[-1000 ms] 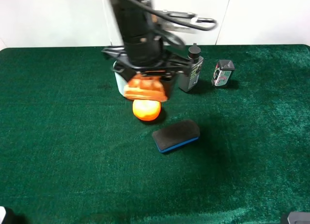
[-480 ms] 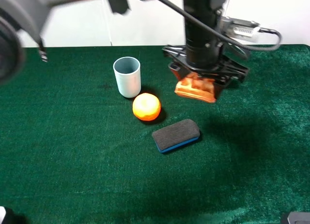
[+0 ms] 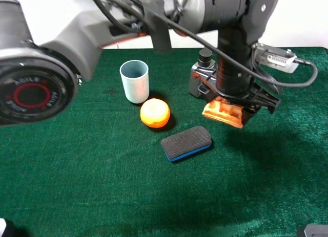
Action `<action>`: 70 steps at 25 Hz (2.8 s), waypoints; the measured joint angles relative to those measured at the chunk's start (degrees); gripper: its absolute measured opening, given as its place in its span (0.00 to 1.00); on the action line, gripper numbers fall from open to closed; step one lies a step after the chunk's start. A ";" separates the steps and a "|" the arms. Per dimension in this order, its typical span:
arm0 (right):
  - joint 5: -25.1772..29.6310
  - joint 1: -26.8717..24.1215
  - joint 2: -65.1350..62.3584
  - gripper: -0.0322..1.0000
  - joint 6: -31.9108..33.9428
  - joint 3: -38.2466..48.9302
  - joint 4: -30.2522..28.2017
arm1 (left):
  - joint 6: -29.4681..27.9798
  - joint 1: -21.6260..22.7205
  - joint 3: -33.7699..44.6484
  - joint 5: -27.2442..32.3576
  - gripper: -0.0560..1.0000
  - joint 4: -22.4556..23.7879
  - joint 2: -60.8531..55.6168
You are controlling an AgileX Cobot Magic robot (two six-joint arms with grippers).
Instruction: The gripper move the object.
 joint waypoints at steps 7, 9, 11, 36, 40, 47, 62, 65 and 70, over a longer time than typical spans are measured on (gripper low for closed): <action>0.00 0.00 0.00 0.70 0.00 0.00 0.12 | 3.73 -1.58 0.00 -6.40 0.73 0.00 1.94; 0.00 0.00 0.00 0.70 0.00 0.00 0.12 | 4.99 -1.65 0.00 -7.66 0.73 -0.05 2.50; -0.02 0.00 0.00 0.70 0.00 0.00 0.12 | 6.47 -1.76 0.00 -8.62 0.73 0.01 3.22; -0.24 0.00 0.00 0.70 0.06 0.00 0.33 | 22.75 -2.32 0.00 -11.46 0.73 -1.18 6.83; -0.24 0.00 0.00 0.70 0.06 0.00 0.33 | 23.35 -2.63 0.00 -11.54 0.73 -1.31 6.84; -0.24 0.00 0.00 0.70 0.06 0.00 0.33 | 23.52 -2.70 0.00 -11.54 0.73 -1.31 6.84; -0.24 0.00 0.00 0.70 0.06 0.00 0.33 | 23.59 -2.70 0.00 -11.54 0.99 -1.31 6.84; -0.16 0.00 0.00 0.70 0.06 0.00 0.33 | 23.53 -2.70 0.00 -11.54 0.99 -1.31 6.84; -0.16 0.00 0.00 0.70 0.06 0.00 0.33 | 22.40 -2.70 -1.95 -9.40 0.99 -1.31 6.84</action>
